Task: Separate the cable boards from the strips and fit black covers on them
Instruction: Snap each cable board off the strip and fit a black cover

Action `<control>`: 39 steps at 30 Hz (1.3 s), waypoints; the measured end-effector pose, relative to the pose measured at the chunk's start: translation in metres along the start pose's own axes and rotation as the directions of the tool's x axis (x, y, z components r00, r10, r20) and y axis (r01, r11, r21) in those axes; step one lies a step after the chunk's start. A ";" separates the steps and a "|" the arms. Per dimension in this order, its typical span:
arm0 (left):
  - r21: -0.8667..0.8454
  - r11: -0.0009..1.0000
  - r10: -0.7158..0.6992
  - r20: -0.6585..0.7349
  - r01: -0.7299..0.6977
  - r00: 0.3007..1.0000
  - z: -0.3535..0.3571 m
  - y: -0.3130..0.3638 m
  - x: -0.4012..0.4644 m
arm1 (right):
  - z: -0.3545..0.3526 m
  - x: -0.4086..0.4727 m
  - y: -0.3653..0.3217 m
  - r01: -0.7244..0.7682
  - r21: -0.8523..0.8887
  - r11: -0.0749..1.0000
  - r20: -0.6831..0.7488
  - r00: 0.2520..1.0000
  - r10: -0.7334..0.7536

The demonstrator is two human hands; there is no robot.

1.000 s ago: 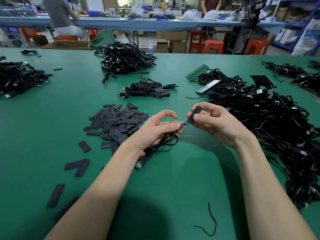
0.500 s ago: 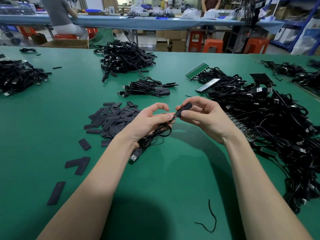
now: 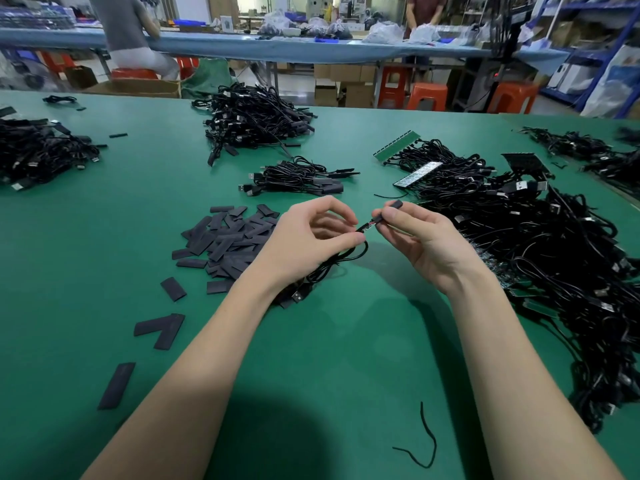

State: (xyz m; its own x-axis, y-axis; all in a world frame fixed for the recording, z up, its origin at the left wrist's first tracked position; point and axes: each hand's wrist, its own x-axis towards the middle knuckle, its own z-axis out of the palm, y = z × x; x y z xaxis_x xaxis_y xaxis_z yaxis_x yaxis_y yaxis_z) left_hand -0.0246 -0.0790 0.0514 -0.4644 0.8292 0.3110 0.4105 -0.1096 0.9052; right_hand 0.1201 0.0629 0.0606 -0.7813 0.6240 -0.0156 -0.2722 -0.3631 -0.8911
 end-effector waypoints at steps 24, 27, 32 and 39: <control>0.143 0.985 0.105 -0.074 -0.094 0.992 0.008 0.006 -0.003 | 0.003 0.004 0.009 -0.050 0.043 0.998 -0.011 0.999 0.050; 0.177 0.978 0.122 -0.069 -0.109 0.990 0.009 0.007 -0.004 | 0.004 0.005 0.010 -0.055 0.033 0.998 -0.030 0.998 0.056; 0.228 0.965 0.145 -0.063 -0.127 0.987 0.008 0.008 -0.004 | 0.003 0.005 0.012 -0.064 -0.005 0.998 -0.013 0.998 0.064; 0.244 0.962 0.144 -0.060 -0.125 0.988 0.008 0.009 -0.006 | -0.002 0.003 0.009 -0.092 0.019 0.996 0.018 0.996 0.092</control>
State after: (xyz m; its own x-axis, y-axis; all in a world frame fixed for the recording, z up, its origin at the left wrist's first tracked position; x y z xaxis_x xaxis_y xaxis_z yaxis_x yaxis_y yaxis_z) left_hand -0.0117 -0.0800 0.0550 -0.4471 0.7704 0.4546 0.6440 -0.0754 0.7613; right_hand 0.1167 0.0626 0.0513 -0.8127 0.5757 -0.0893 -0.2098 -0.4322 -0.8770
